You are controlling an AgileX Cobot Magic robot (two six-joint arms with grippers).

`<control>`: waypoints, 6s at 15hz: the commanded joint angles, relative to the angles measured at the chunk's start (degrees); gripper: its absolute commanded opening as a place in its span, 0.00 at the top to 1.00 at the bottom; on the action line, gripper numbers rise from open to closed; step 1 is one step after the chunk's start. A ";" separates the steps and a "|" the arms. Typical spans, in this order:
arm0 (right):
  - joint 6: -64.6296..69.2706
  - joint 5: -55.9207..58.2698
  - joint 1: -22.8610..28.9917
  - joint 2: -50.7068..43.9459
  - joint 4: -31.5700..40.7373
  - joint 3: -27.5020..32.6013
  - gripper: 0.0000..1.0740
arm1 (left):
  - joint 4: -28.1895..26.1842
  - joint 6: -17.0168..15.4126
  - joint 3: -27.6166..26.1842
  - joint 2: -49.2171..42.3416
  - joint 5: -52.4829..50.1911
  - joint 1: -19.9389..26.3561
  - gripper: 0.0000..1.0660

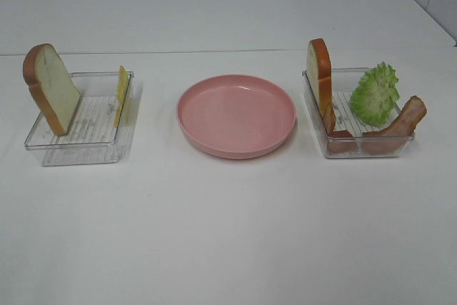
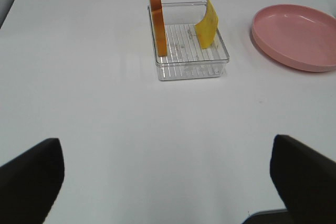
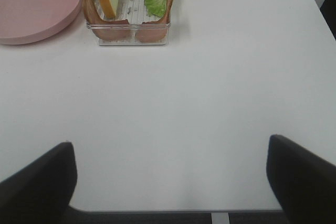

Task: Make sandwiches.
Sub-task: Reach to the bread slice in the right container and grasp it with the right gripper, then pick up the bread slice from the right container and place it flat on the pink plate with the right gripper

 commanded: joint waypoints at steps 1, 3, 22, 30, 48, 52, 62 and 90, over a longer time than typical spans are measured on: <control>-0.57 -0.69 -0.06 -1.72 -0.17 0.23 0.11 | -0.17 -0.06 0.17 -0.97 -0.46 0.06 0.06; -0.57 -1.32 -0.06 0.97 -0.52 -0.97 0.11 | -0.17 -0.06 0.17 -0.97 -0.46 0.06 0.06; -0.11 12.55 4.53 111.84 9.17 -80.96 0.11 | -0.17 -0.06 0.17 -0.97 -0.46 0.06 0.06; 0.11 12.09 8.82 130.41 11.40 -93.51 0.11 | -0.17 -0.06 0.17 -0.97 -0.46 0.06 0.06; 0.80 11.29 8.42 136.13 10.66 -93.51 0.89 | -0.17 -0.06 0.17 -0.97 -0.46 0.06 0.06; 3.21 12.72 8.42 132.53 8.37 -93.51 1.00 | -0.17 -0.06 0.17 -0.97 -0.46 0.06 0.06; 1.95 6.53 10.77 116.71 27.39 -86.46 1.00 | -0.17 -0.06 0.17 -0.97 -0.46 0.06 0.06; -12.20 -18.11 13.24 131.55 53.23 -68.75 0.28 | -0.17 -0.06 0.17 -0.97 -0.46 0.06 0.06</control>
